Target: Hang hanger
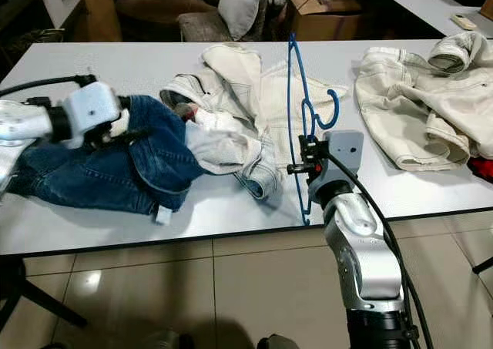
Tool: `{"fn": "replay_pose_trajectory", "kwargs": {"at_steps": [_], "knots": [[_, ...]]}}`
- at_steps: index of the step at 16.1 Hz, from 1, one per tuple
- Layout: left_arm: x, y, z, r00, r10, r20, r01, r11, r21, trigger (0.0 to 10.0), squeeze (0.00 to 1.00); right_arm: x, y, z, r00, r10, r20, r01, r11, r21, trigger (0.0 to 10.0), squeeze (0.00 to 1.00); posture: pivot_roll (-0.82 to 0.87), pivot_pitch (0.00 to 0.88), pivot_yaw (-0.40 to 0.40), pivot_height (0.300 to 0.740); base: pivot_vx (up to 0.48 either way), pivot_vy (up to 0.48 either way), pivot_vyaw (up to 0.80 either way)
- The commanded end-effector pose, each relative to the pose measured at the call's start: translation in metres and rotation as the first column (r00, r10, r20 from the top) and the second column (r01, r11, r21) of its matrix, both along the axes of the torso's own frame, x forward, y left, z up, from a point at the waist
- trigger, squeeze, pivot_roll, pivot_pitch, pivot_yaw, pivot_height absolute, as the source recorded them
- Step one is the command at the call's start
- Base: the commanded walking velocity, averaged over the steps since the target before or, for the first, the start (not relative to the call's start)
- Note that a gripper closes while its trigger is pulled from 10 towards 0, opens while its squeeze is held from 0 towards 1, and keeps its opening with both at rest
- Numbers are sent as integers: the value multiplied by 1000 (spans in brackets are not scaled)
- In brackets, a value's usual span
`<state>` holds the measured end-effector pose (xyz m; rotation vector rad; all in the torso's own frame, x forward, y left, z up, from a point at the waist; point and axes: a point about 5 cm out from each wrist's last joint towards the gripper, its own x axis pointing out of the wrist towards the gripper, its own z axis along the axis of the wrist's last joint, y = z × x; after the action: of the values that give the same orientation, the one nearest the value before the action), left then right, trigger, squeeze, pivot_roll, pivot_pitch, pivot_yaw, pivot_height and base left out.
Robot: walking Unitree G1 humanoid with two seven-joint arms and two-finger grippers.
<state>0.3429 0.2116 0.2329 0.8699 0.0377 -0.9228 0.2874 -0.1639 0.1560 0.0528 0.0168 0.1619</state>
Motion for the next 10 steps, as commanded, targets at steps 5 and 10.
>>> {"fn": "replay_pose_trajectory", "kwargs": {"at_steps": [5, 10], "knots": [[7, 44, -25, 927, 264, -265, -290, 955, -62, 10000, 0, 3, -9, 1, 1000, -18, 11, 18, 1000, -15, 10000, 0, -37, 0, 12, 740, 0, 0, 0], [-1, 61, -13, 980, 197, -12, -195, 978, 70, 10000, 1000, 1, -14, -1, 999, -34, 13, 34, 999, -18, 10000, 0, -38, 0, 22, 740, 0, 0, 0]]}}
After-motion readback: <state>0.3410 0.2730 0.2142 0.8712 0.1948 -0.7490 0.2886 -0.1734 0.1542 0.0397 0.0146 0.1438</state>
